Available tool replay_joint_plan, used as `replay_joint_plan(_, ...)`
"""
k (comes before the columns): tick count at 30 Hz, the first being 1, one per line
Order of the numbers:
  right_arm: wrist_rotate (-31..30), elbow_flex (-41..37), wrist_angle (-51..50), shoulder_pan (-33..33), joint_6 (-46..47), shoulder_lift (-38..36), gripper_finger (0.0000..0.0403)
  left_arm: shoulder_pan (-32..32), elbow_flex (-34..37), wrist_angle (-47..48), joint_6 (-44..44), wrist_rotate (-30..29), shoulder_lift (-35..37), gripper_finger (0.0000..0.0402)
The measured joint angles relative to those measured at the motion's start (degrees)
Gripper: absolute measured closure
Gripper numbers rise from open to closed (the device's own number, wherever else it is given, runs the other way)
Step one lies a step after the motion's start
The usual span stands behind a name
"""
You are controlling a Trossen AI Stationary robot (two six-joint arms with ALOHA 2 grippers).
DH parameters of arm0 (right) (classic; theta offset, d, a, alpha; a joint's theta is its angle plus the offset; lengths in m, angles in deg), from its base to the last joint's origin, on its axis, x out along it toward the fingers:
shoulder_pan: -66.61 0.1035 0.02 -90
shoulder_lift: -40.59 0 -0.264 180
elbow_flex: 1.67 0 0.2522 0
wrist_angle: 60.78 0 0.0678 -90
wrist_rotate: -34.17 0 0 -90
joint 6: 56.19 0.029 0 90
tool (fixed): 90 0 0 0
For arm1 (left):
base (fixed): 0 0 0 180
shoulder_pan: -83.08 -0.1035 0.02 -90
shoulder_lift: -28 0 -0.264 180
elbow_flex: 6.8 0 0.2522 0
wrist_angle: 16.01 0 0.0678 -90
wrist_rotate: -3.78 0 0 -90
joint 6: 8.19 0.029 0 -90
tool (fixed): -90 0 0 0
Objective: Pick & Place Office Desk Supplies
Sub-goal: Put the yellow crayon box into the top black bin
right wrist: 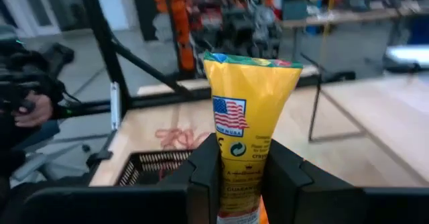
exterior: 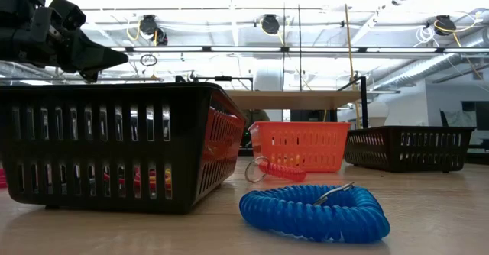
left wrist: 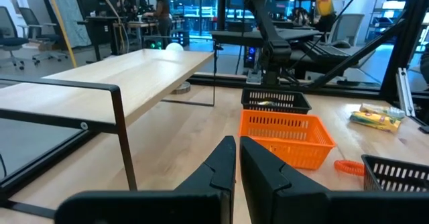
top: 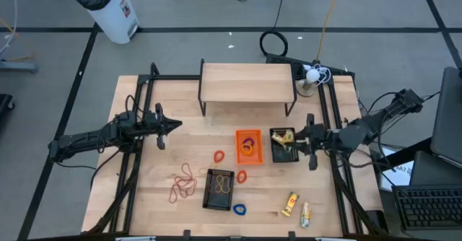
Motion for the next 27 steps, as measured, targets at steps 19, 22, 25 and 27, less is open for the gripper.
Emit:
replay_joint_plan(19, 4.42, -19.88, 9.10, -7.55, -4.94, -25.91, 0.0333, 0.00, 0.00, 0.16, -3.23, -4.93, 0.00, 0.0380)
replay_joint_plan(22, 7.59, -20.64, 8.62, -9.17, -6.08, -27.66, 0.0338, 0.00, 0.00, 0.21, -3.65, -4.94, 0.00, 0.0380)
replay_joint_plan(25, 8.61, -21.18, 7.75, -10.37, -6.69, -28.51, 0.0339, 0.00, 0.00, 0.21, -4.15, -4.96, 0.00, 0.0380)
replay_joint_plan(27, 8.69, -21.79, 7.35, -10.83, -7.64, -29.04, 0.0337, 0.00, 0.00, 0.23, -4.21, -4.96, 0.00, 0.0380)
